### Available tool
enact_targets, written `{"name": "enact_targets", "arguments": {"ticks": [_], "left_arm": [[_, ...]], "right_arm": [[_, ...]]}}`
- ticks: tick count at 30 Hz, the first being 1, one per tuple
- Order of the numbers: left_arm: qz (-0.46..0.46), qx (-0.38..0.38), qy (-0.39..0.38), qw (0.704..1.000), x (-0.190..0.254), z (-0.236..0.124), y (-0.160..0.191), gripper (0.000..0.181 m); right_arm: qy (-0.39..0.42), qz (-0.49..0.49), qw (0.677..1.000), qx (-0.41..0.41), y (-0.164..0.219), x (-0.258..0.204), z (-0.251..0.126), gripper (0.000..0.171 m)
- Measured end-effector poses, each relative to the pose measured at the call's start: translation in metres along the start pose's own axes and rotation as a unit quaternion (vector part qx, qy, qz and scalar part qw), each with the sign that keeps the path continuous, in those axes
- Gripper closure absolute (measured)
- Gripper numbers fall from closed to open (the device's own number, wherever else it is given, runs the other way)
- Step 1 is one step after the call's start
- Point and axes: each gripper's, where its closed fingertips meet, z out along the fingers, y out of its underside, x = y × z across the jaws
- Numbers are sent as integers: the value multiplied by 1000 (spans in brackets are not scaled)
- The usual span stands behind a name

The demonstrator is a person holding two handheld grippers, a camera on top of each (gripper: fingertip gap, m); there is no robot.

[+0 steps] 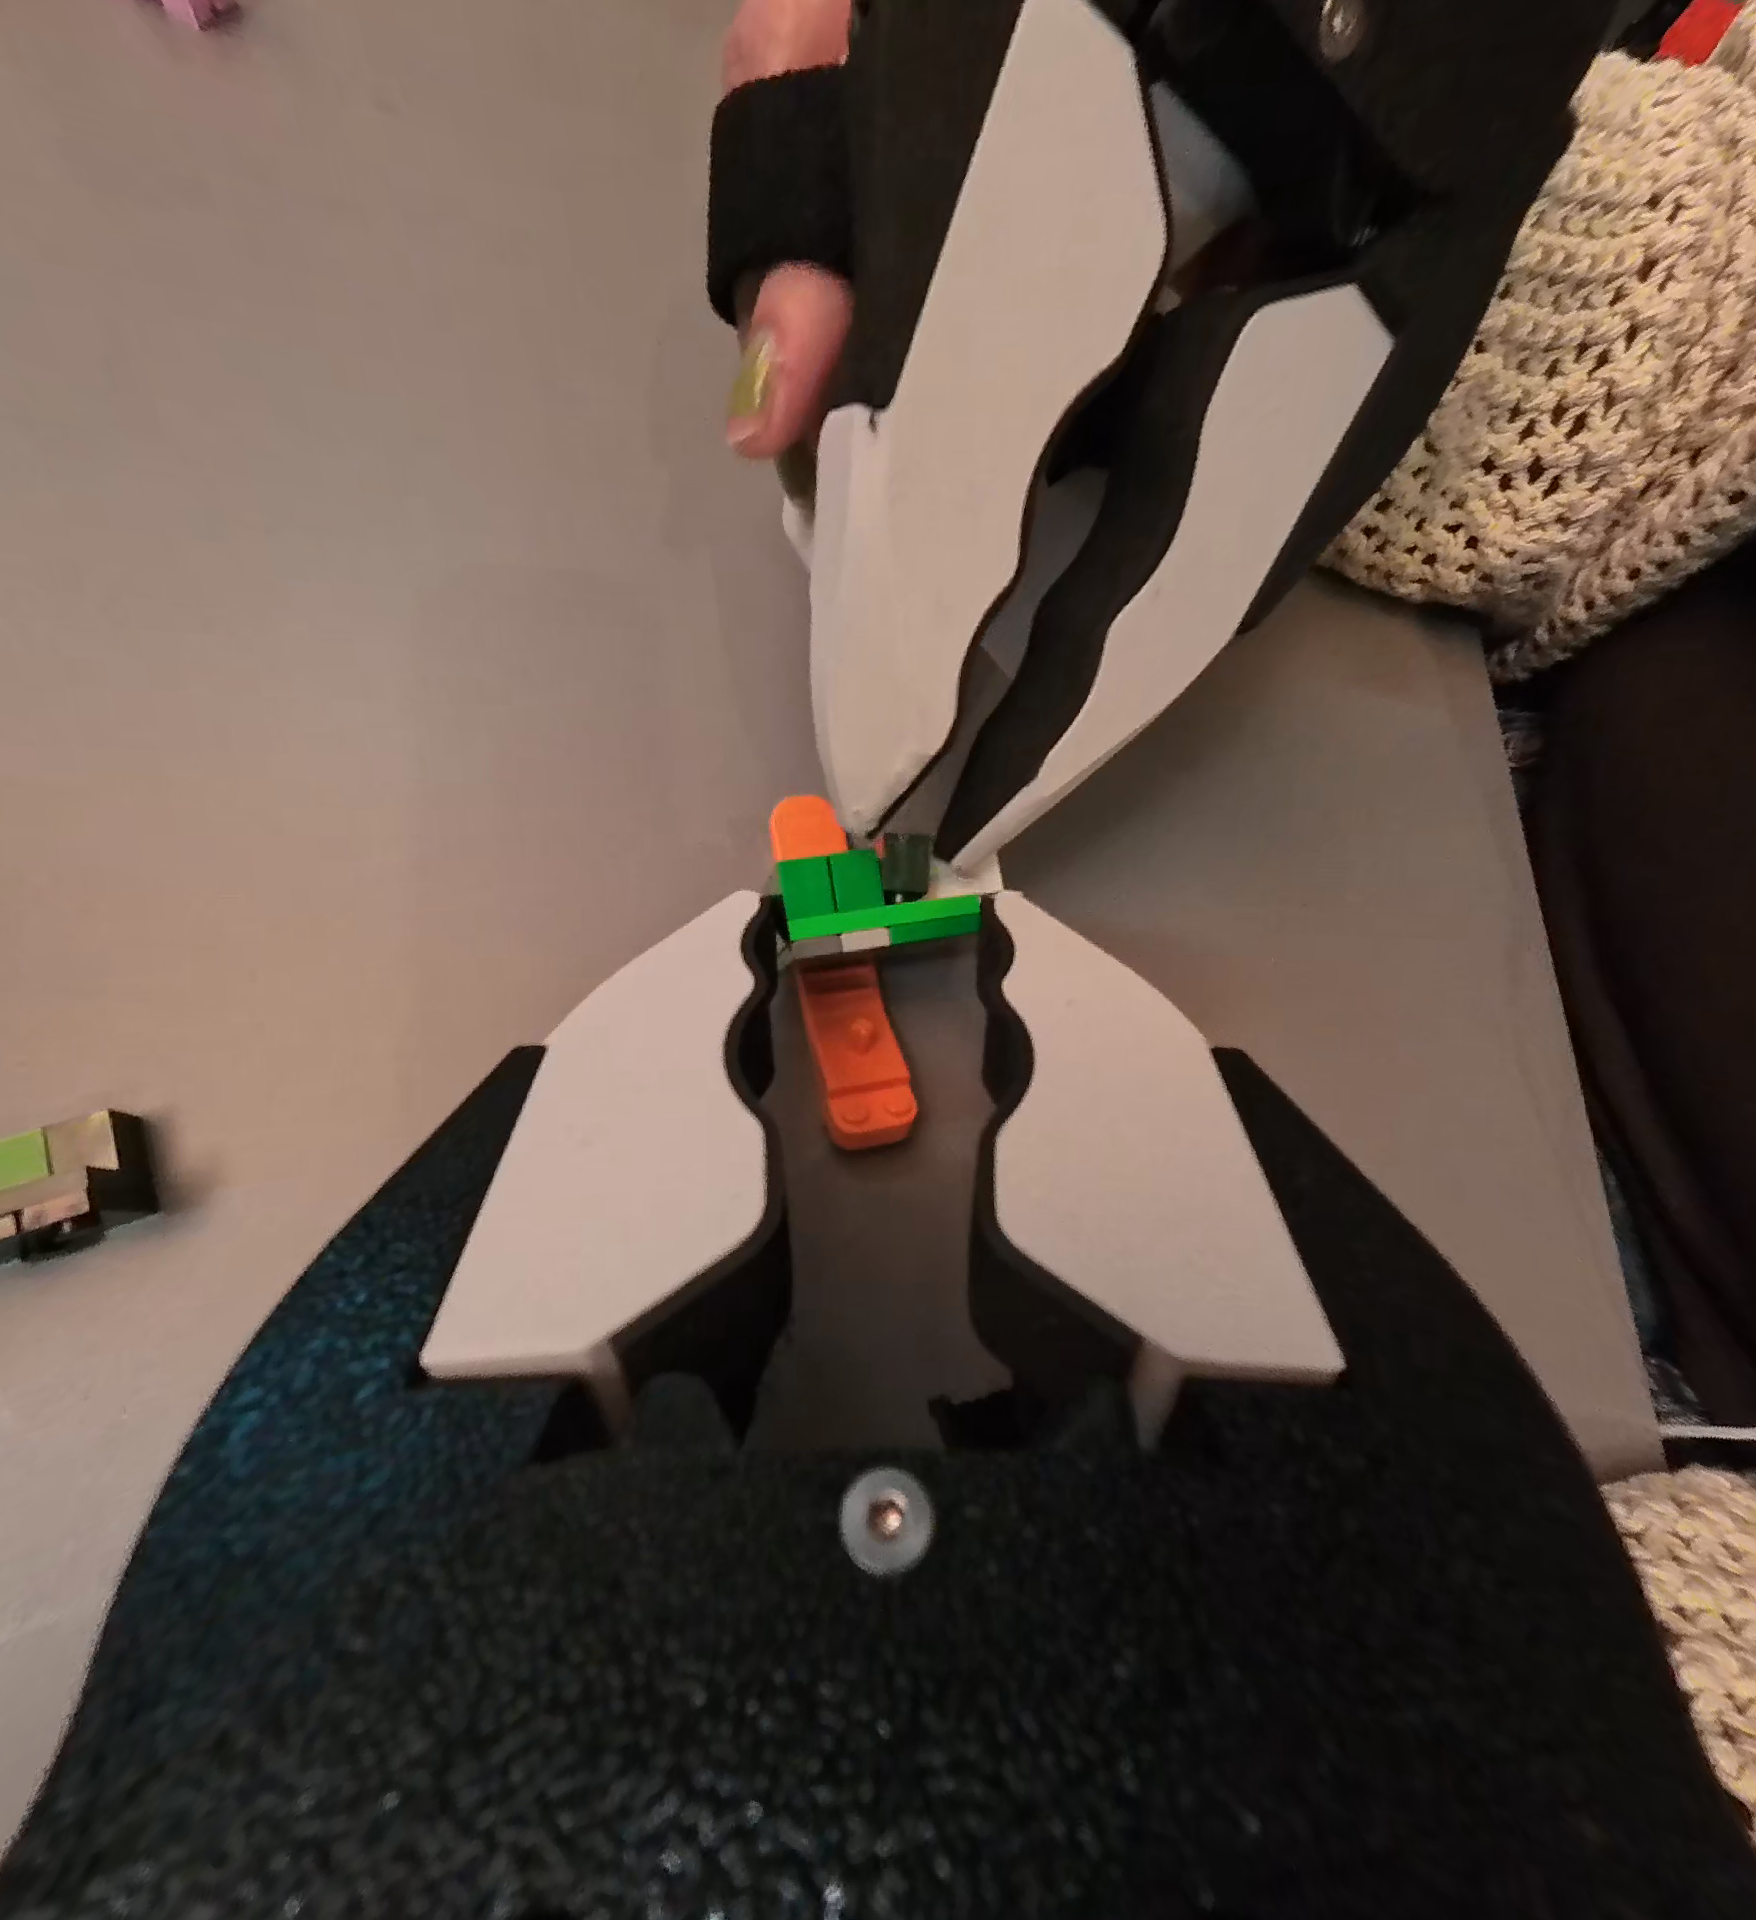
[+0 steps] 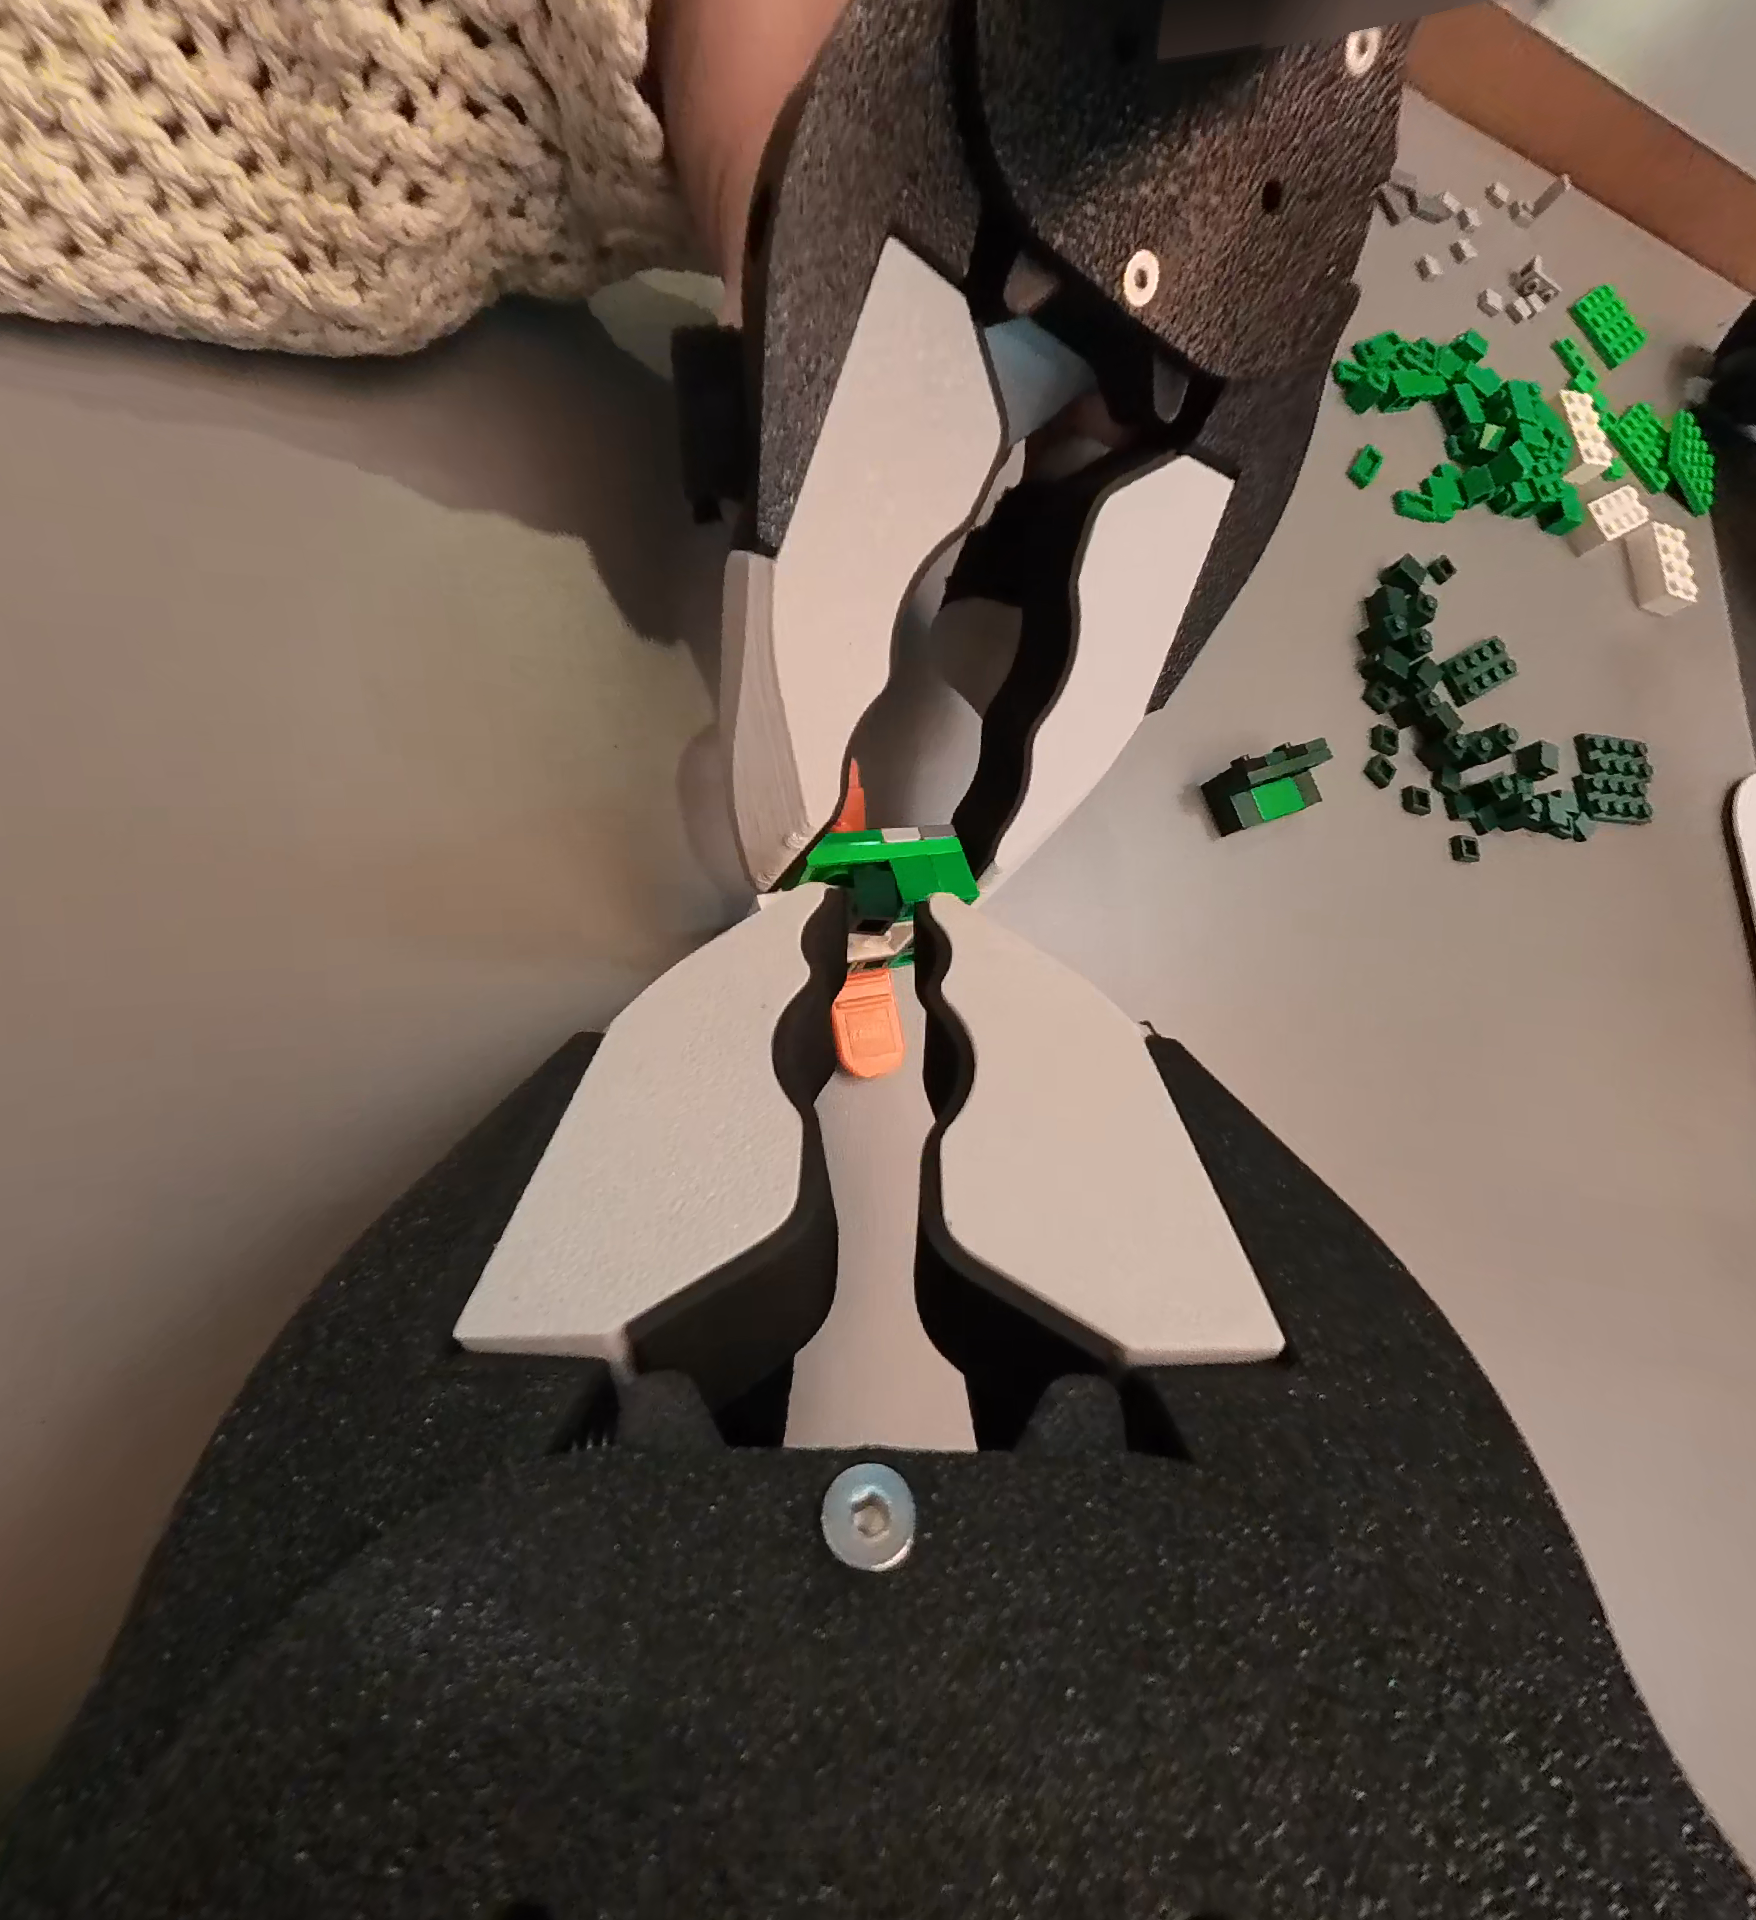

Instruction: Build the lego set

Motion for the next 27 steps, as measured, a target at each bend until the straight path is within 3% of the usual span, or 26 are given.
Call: {"name": "enact_targets", "arguments": {"ticks": [27], "left_arm": [[3,4,2,1000,1,0,0,144]], "right_arm": [[-25,36,999,23,0,-2,-1,168]]}}
